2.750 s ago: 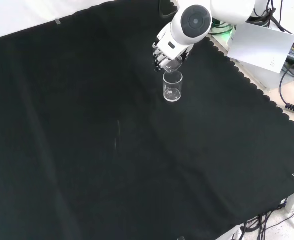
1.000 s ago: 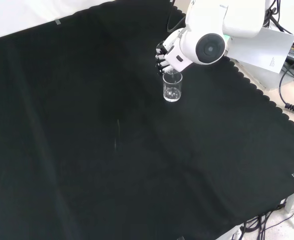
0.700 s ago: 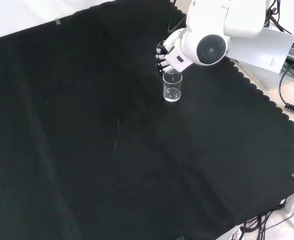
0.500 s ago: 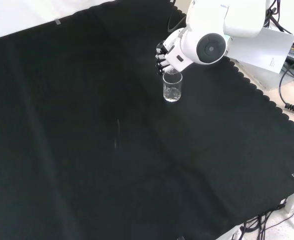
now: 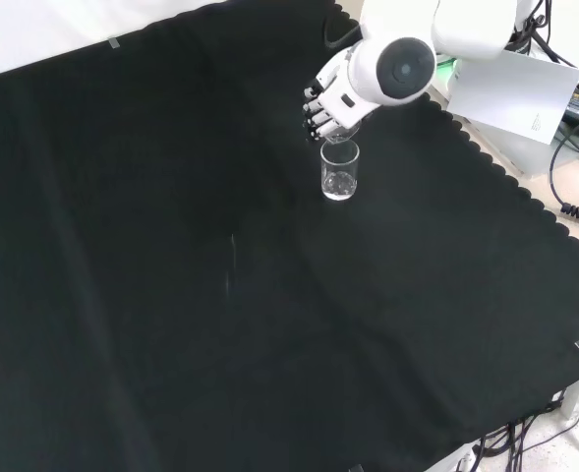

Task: Pour the water from the handheld beaker into the one on the table.

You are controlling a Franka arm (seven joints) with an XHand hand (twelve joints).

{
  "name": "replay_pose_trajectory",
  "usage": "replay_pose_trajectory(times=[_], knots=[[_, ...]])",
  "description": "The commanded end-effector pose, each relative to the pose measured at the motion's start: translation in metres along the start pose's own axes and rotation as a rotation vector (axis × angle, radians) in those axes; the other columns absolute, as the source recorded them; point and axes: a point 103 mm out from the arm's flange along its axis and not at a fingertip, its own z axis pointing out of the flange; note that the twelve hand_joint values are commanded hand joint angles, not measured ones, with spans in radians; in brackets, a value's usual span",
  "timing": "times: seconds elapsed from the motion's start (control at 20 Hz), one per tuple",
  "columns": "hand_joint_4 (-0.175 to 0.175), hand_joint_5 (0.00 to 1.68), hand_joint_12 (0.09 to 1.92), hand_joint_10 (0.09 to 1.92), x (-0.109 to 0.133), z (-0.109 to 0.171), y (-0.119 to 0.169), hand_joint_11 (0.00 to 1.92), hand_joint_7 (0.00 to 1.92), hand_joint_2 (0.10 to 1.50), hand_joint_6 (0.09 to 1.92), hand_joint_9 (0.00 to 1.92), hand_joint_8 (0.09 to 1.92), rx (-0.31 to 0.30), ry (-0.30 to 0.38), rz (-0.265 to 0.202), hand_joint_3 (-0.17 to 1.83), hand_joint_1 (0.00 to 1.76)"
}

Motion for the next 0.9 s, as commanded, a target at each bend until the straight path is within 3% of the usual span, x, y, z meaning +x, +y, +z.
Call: replay_pose_trajectory(times=[0.05,0.55,0.9], knots=[[-0.175,1.51,0.56,0.09,-0.015,0.016,-0.002,1.46,1.56,1.02,0.09,1.70,0.09,-0.059,0.229,-0.010,-0.17,1.32],[-0.175,1.51,0.56,0.09,-0.038,0.037,0.008,1.47,1.56,1.02,0.09,1.69,0.09,-0.217,0.507,-0.078,-0.17,1.32],[-0.175,1.51,0.56,0.09,-0.049,0.043,0.013,1.47,1.56,1.02,0.09,1.69,0.09,-0.349,0.597,-0.087,-0.17,1.32]])
